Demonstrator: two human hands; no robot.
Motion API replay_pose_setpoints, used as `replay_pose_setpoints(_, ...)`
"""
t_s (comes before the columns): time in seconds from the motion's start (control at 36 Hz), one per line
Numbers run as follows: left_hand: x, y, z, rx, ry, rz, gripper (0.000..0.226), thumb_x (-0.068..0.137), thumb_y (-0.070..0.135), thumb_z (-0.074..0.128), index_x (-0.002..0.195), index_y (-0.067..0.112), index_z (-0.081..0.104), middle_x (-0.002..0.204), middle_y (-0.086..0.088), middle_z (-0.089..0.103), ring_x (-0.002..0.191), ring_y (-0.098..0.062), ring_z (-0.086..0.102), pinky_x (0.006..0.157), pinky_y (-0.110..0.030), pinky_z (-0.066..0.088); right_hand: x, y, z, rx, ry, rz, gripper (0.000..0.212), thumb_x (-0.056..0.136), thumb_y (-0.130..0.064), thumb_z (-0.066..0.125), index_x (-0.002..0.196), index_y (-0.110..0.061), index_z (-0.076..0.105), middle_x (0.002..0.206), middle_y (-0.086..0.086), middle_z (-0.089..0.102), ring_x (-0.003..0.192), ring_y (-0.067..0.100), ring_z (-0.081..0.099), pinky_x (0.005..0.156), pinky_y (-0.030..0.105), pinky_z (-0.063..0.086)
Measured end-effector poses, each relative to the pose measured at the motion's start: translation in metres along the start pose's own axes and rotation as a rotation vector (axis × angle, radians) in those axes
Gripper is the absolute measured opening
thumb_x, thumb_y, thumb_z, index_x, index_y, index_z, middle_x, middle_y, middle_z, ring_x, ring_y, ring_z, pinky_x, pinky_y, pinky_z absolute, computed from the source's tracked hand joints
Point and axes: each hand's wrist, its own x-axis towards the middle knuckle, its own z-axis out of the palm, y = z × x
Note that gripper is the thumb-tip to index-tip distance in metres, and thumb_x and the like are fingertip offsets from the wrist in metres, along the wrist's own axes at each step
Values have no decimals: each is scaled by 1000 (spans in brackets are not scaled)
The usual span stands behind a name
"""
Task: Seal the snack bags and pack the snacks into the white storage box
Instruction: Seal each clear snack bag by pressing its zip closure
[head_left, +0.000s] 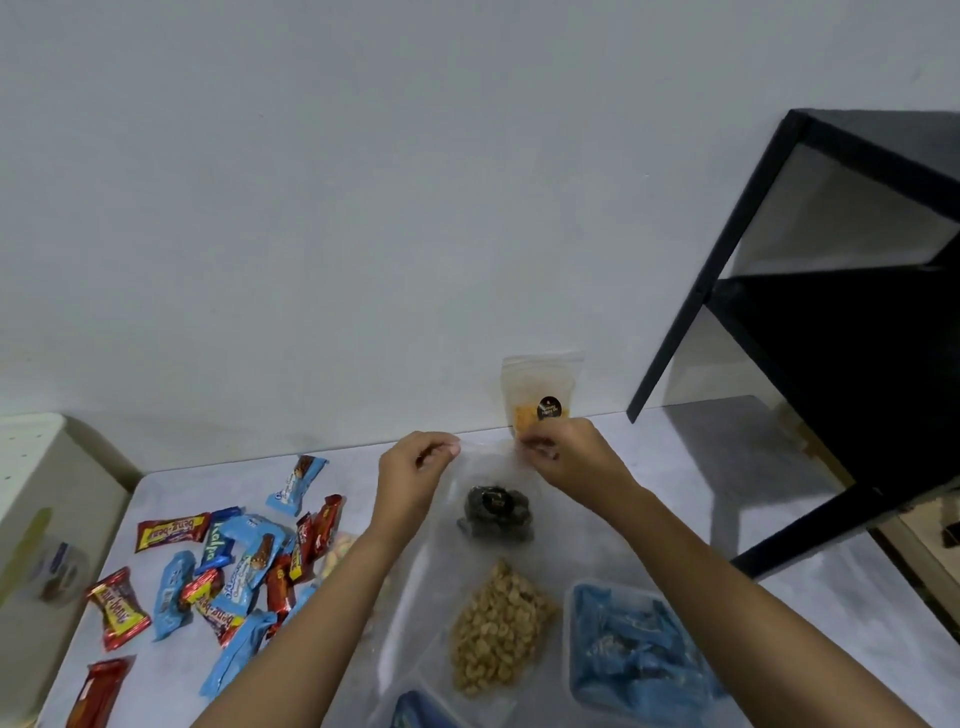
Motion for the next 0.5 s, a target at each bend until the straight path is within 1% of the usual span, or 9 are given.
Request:
replay_pose_setpoints(0.06, 10, -1, -4, 32, 12, 0, 14, 83, 10, 67, 83, 24, 70, 87, 9, 68, 82, 6, 61, 73, -5, 45, 16, 5, 1, 54, 54, -14, 18, 85, -8, 62, 100, -6, 71, 97, 8, 71, 89, 18, 64, 76, 16, 46)
replay_pose_setpoints(0.11, 20, -4, -8, 40, 37, -10, 12, 83, 11, 68, 85, 21, 71, 86, 12, 68, 81, 6, 62, 73, -5, 46, 32, 10, 4, 90, 105, -14, 15, 81, -3, 67, 95, -2, 71, 91, 12, 71, 81, 18, 64, 66, 5, 43)
replay_pose_setpoints(0.17, 29, -6, -10, 30, 64, -32, 11, 81, 10, 69, 84, 21, 72, 84, 12, 69, 78, 6, 63, 72, -6, 46, 45, 14, 8, 88, 167, -30, 13, 76, -1, 71, 89, 0, 72, 87, 14, 72, 77, 19, 64, 67, -2, 40)
replay_pose_setpoints(0.19, 35, -7, -11, 22, 81, -48, 11, 81, 10, 70, 84, 20, 72, 83, 11, 69, 76, 6, 63, 71, -6, 47, 53, 15, 10, 97, 190, -39, 12, 74, 0, 73, 85, 0, 73, 84, 14, 72, 75, 21, 64, 68, -2, 39)
replay_pose_setpoints(0.25, 45, -7, -12, 2, 117, -72, 8, 80, 9, 70, 83, 16, 73, 80, 8, 70, 71, 6, 63, 69, -7, 48, 66, 17, 15, 145, 245, -51, 10, 71, 0, 76, 80, -1, 73, 79, 11, 71, 72, 21, 65, 68, 2, 42)
replay_pose_setpoints(0.31, 56, -8, -13, -1, 160, -77, 5, 80, 9, 70, 83, 12, 73, 78, 7, 70, 69, 6, 63, 67, -8, 48, 80, 17, 19, 233, 298, -7, 8, 72, -4, 76, 78, -4, 72, 77, 5, 69, 72, 18, 64, 66, 4, 45)
replay_pose_setpoints(0.39, 69, -9, -16, 11, 215, -76, 4, 80, 11, 71, 83, 10, 73, 77, 5, 70, 69, 3, 62, 69, -10, 50, 99, 14, 25, 314, 386, 74, 10, 71, -12, 78, 78, -8, 72, 74, 0, 68, 70, 12, 62, 64, 4, 45)
replay_pose_setpoints(0.44, 76, -10, -16, 18, 238, -74, 6, 80, 13, 71, 84, 9, 73, 76, 3, 70, 69, -1, 62, 70, -12, 49, 108, 10, 29, 349, 435, 93, 12, 70, -14, 79, 77, -7, 71, 72, -3, 66, 67, 9, 59, 63, 2, 43)
replay_pose_setpoints(0.5, 81, -11, -16, 18, 261, -69, 6, 81, 13, 70, 83, 8, 73, 74, 4, 69, 68, -1, 60, 69, -13, 48, 114, 9, 33, 368, 466, 102, 14, 69, -14, 80, 75, -6, 71, 69, -3, 65, 65, 8, 59, 61, 1, 42)
